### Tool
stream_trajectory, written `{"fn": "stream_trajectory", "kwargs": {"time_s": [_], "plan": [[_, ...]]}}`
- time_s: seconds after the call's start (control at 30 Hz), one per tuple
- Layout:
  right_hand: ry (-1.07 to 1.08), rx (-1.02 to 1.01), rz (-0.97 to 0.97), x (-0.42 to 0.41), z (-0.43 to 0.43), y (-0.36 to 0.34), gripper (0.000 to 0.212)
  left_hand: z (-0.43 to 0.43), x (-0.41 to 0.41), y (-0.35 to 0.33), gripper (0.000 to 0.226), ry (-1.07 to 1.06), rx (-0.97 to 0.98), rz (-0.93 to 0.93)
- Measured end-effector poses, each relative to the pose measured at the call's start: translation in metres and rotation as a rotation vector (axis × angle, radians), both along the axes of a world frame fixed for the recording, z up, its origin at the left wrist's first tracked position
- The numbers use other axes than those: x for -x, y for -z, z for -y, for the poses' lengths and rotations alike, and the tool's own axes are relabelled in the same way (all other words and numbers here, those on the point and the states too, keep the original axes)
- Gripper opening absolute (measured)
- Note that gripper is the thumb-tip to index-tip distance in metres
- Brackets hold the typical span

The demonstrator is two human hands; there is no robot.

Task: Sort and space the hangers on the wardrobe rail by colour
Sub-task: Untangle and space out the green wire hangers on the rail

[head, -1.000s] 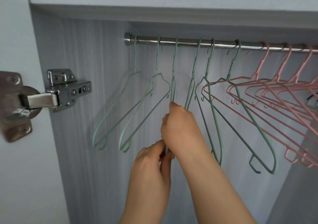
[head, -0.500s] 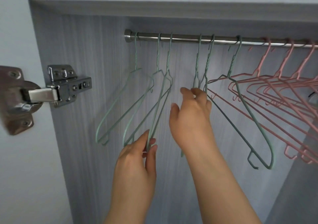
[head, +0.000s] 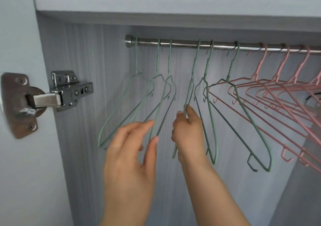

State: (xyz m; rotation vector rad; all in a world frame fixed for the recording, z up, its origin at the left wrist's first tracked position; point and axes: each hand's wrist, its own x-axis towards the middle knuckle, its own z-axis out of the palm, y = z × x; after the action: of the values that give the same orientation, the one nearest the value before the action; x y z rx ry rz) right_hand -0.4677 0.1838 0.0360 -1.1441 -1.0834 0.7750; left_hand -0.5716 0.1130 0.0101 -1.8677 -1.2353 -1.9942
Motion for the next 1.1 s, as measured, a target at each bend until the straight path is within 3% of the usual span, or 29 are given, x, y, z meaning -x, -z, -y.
{"fn": "stream_trajectory", "kwargs": {"time_s": [0.13,0.47,0.77,1.1], "plan": [[0.003,-0.018,-0.034,-0.004,-0.008,0.006,0.050,-0.009,0.022,-0.014,0.030,-0.115,0.048,-0.009],[-0.022,-0.043,0.033,-0.003,-0.020,0.007,0.051,-0.064,0.020,-0.009,0.031,-0.068,0.389,-0.095],[-0.023,-0.066,0.066,-0.004,-0.022,0.009,0.052,-0.071,0.017,-0.004,0.024,-0.104,0.325,-0.017],[-0.031,-0.038,0.060,-0.004,-0.020,0.008,0.051,-0.068,0.022,-0.011,0.031,-0.162,0.290,-0.016]]}}
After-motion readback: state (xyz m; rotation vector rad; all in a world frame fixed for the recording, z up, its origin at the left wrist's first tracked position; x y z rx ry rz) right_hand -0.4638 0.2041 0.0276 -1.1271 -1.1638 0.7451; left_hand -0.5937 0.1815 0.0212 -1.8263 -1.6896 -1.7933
